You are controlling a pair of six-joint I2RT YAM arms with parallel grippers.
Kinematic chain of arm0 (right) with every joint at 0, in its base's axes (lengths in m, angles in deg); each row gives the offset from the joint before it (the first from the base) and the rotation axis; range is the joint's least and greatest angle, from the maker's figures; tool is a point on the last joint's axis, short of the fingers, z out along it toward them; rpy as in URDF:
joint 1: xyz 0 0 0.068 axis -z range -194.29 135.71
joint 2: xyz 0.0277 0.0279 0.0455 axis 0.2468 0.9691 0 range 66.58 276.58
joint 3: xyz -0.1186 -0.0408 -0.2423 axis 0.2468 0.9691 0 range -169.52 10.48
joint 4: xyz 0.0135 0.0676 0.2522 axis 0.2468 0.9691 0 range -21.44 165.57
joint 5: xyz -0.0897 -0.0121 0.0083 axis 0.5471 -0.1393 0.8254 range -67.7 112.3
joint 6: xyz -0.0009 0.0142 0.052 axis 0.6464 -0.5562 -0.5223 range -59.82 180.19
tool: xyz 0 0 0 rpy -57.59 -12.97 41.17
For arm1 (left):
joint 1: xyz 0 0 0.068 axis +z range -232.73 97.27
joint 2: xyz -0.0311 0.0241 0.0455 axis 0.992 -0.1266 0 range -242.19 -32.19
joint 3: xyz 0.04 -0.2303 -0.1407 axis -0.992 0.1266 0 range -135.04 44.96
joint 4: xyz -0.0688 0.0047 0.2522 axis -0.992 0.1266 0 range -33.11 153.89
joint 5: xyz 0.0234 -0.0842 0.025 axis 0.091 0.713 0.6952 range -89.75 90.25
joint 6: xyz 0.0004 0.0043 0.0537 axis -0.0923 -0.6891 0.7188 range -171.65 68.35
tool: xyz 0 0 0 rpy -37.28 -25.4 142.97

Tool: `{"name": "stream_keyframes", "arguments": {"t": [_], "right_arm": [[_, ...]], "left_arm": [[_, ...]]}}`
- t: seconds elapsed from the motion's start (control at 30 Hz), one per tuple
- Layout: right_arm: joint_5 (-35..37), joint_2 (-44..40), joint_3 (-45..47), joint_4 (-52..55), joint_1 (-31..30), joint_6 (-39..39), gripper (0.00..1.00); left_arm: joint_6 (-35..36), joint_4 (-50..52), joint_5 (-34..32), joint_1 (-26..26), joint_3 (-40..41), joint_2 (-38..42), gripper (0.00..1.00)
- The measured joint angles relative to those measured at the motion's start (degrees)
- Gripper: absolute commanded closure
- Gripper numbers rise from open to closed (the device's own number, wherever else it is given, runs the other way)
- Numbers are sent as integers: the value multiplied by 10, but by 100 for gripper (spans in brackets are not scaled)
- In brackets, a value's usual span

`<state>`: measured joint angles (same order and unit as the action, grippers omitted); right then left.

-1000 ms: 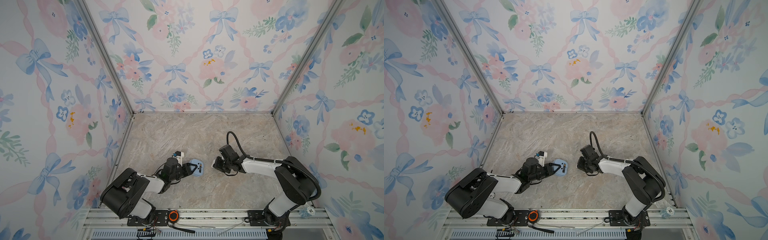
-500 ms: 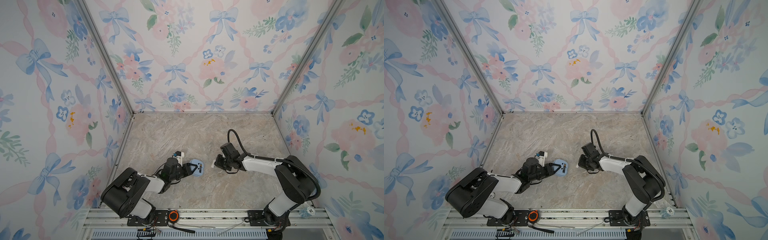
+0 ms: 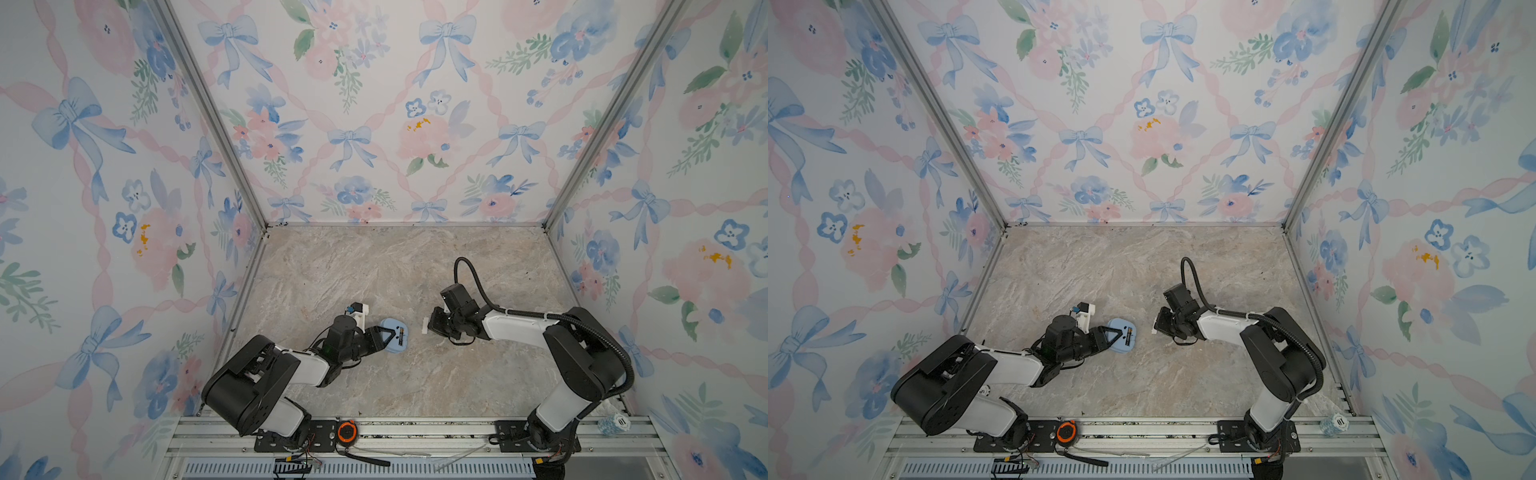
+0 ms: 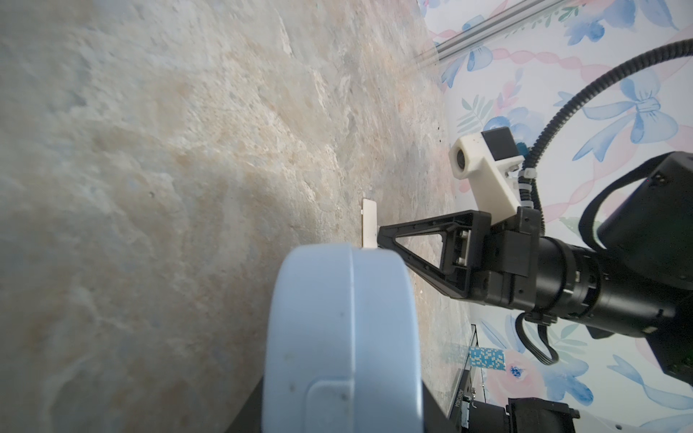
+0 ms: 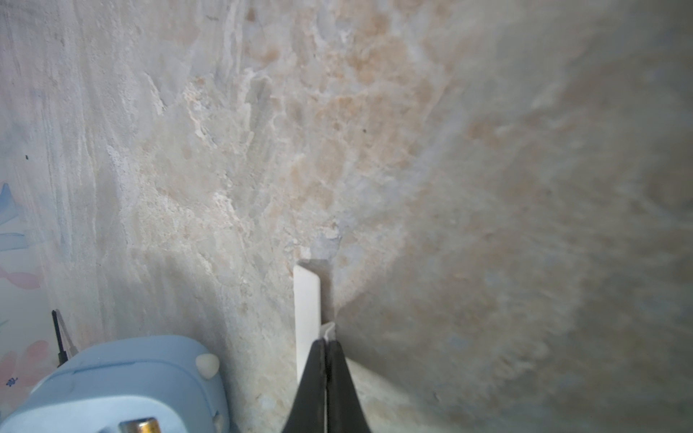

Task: Insert the battery into the alarm
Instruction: Pick up the cover from the center of the board, then install the cover on the alarm.

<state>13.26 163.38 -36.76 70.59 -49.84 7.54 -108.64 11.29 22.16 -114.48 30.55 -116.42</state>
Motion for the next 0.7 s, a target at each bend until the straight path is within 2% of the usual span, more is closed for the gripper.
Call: {"name": "stream_keyframes", "arguments": {"t": [0.13,0.3,0.53,0.7], "right_arm": [[-7,0,4,-14,3,8,100],[-32,-50,78,-81,1,12,100],[-56,-135,130,-152,-51,7,100],[-62,-145,132,-195,-62,-6,100]], "left_arm": [[0,-5,1,0,0,-4,100],[1,-42,12,-1,0,-31,100],[-3,-136,31,-1,6,-91,100],[-9,-175,33,-2,11,-113,100]]}}
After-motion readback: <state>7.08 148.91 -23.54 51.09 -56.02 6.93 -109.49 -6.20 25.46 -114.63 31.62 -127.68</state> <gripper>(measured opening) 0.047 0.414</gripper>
